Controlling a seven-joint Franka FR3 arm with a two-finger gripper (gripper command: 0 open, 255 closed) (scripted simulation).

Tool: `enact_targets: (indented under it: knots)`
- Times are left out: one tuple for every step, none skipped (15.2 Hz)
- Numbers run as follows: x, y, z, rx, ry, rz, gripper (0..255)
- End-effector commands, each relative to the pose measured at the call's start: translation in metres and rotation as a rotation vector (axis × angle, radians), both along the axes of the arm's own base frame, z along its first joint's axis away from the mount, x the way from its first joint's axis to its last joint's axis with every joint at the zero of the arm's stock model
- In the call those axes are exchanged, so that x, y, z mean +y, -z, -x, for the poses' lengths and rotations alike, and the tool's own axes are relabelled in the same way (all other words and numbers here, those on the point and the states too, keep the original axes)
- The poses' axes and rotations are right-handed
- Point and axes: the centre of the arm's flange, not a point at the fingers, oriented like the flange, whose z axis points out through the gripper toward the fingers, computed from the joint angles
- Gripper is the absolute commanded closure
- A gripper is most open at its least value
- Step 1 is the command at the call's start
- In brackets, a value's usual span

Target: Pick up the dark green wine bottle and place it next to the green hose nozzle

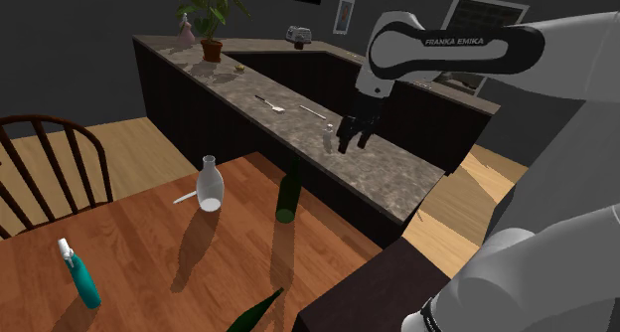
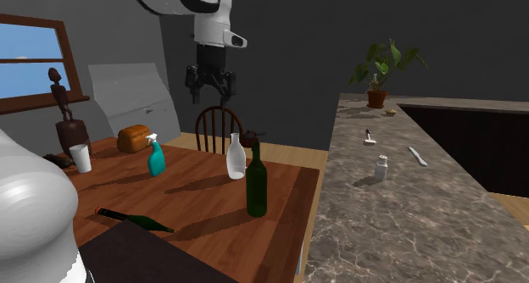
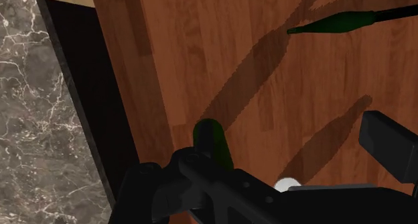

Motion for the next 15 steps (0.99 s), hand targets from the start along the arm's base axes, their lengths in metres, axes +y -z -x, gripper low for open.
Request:
enact_targets:
  knots:
    - [0.0, 0.016, -0.023, 0.0, -0.004, 0.01, 0]
    - [0.001, 0.024, -0.033, 0.001, -0.006, 0.015, 0]
    - [0.001, 0.031, -0.044, 0.001, -0.007, 0.02, 0]
    - [0.002, 0.039, -0.055, 0.002, -0.009, 0.025, 0]
    - [0.002, 0.047, -0.065, 0.002, -0.011, 0.03, 0]
    - [0.003, 0.055, -0.076, 0.003, -0.013, 0.035, 0]
    - [0.003, 0.063, -0.087, 0.003, -0.014, 0.04, 0]
    - [0.004, 0.071, -0.098, 0.004, -0.016, 0.044, 0]
    - [0.004, 0.078, -0.108, 0.005, -0.018, 0.049, 0]
    - [0.005, 0.086, -0.119, 0.005, -0.02, 0.054, 0]
    - [0.005, 0.094, -0.13, 0.006, -0.022, 0.059, 0]
    - [0.005, 0.102, -0.14, 0.006, -0.023, 0.064, 0]
    - [0.006, 0.11, -0.151, 0.007, -0.025, 0.069, 0]
    - [0.006, 0.118, -0.162, 0.007, -0.027, 0.074, 0]
    - [0.006, 0.126, -0.172, 0.008, -0.029, 0.079, 0]
